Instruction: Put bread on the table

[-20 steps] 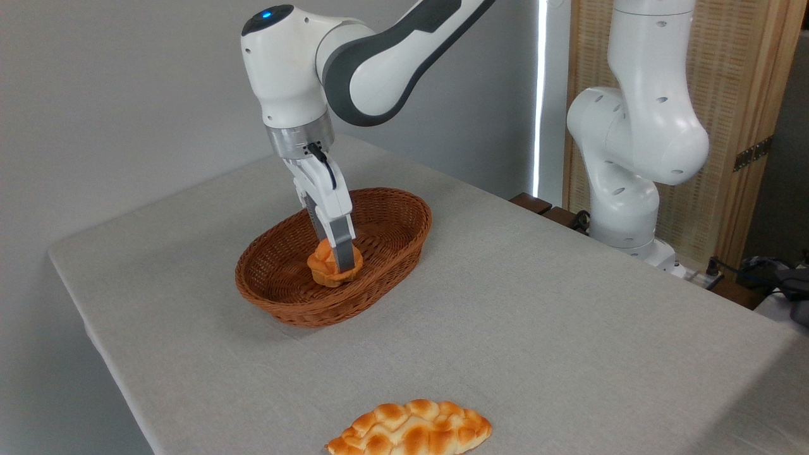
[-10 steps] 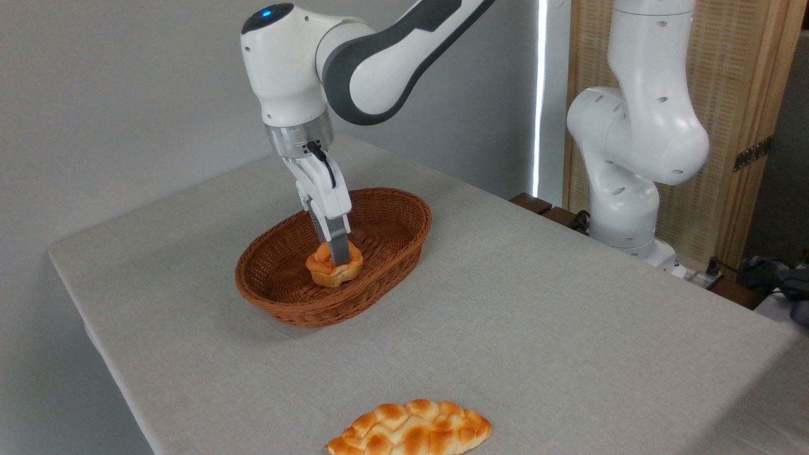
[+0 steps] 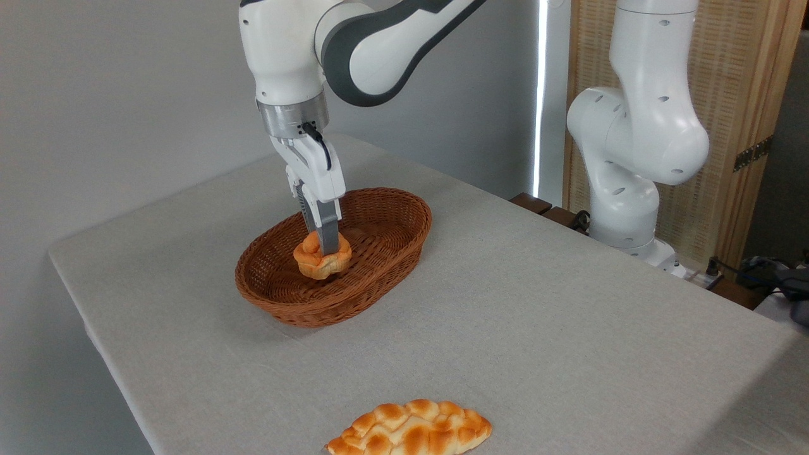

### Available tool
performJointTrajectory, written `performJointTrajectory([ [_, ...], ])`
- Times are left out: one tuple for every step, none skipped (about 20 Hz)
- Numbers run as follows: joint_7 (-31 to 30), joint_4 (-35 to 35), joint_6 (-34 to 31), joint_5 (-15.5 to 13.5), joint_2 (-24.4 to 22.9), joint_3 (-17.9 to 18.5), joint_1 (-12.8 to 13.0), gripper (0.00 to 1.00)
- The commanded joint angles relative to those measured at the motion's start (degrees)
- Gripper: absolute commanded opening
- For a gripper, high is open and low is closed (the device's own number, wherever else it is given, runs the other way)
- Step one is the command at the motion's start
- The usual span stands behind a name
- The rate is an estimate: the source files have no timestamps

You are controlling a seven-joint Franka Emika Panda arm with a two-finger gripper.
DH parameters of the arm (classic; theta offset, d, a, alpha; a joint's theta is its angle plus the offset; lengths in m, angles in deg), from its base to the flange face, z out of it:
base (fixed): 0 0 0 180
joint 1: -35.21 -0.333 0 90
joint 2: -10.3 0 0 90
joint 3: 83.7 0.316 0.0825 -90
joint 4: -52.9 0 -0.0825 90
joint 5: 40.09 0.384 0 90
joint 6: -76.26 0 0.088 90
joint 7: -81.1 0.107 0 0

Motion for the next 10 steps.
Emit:
performJointTrajectory([
  [-1.41, 0.2, 0.49, -0.74, -1.15, 0.55, 0.13, 0.4],
  [-1.41, 0.12, 0.49, -0.74, -1.41, 0.55, 0.04, 0.4],
  [-1.41, -0.06, 0.49, -0.74, -1.41, 0.72, 0.04, 0.4],
  [-1.41, -0.93, 0.4, -0.66, -1.5, 0.81, -0.05, 0.4],
  [-1.5, -1.37, -0.65, -0.65, -1.94, 0.81, -0.66, 0.4],
  [-1.41, -1.9, -2.22, -0.57, -2.55, 0.81, -2.06, 0.4],
  [-1.24, -2.6, -3.98, -0.48, -3.25, 0.81, -3.38, 0.4],
  [-1.15, -3.39, -5.39, -0.48, -3.61, 0.81, -4.35, 0.4],
  [-1.06, -4.27, -6.45, -0.48, -3.87, 0.81, -5.4, 0.4],
  [-1.06, -4.8, -6.98, -0.48, -3.87, 0.81, -6.19, 0.4],
])
